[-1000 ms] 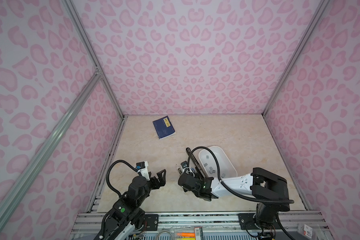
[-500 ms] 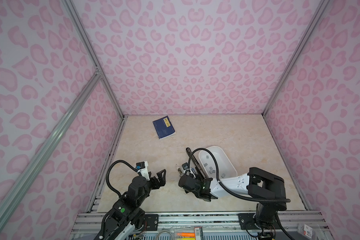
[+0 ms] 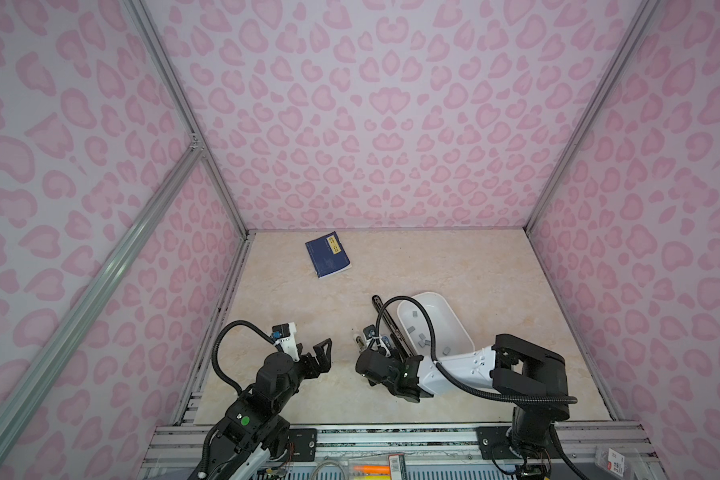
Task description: Load the staples into the stapler
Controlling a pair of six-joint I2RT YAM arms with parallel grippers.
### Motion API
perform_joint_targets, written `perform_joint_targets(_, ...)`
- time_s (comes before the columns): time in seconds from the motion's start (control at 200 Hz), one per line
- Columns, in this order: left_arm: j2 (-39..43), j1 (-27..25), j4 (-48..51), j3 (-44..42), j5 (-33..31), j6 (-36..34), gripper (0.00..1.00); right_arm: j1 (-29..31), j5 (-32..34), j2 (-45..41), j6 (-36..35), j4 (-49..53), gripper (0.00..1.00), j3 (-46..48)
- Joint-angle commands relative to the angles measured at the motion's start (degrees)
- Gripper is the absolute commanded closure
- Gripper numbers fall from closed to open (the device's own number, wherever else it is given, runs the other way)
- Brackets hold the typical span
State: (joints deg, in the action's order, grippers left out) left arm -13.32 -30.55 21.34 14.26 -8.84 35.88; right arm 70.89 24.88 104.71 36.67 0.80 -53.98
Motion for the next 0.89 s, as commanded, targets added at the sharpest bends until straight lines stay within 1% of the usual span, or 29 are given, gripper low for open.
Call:
perform_joint_targets(0.0, 0.10, 0.05, -0.30, -0.21, 0.26, -0.19, 0.01, -0.14, -0.14, 0.55, -0.07, 2.99, 0.82, -0.49)
perform_joint_targets(0.19, 0.05, 0.05, -0.36, -0.21, 0.32, -0.11, 0.01, -0.14, 0.90, -1.39, -1.53, 4.05, 0.81, -1.23)
perform_joint_targets(0.395, -1.01, 0.05, -1.96, -0.45, 1.05, 0.11, 0.01, -0.08, 1.70, -4.84, -2.44, 1.51, 0.79, 1.91)
perform_joint_targets(0.445, -1.70, 0.05, -3.16, -0.61, 1.75, 0.37, 0.03, 0.03, 1.17, -5.30, -3.33, -0.17, 0.76, 2.77)
perform_joint_targets(0.49, -2.69, 0.05, -5.10, -0.90, 3.22, 0.43, 0.03, 0.11, -0.20, -5.56, -4.83, -2.34, 0.70, 3.65)
perform_joint_targets(0.53, -3.98, 0.03, -7.13, -1.15, 4.82, 0.38, 0.03, 0.28, -1.26, -5.85, -6.14, -4.57, 0.65, 4.53)
perform_joint_targets(0.575, -5.83, 0.05, -9.51, -1.39, 6.35, 0.48, 0.03, 0.38, -2.58, -6.02, -7.24, -7.25, 0.64, 5.69)
perform_joint_targets(0.675, -11.43, 0.05, -14.66, -1.15, 8.59, 0.71, 0.03, 0.48, -5.32, -6.18, -9.68, -12.93, 0.63, 8.48)
perform_joint_targets(0.775, -17.59, 0.05, -19.15, -0.28, 10.00, 0.38, 0.03, 0.47, -5.80, -6.00, -11.40, -16.52, 0.63, 10.99)
perform_joint_targets(0.89, -23.77, 0.05, -21.29, 1.25, 9.90, -0.23, 0.03, 0.47, -5.95, -6.02, -13.22, -19.59, 0.54, 13.37)
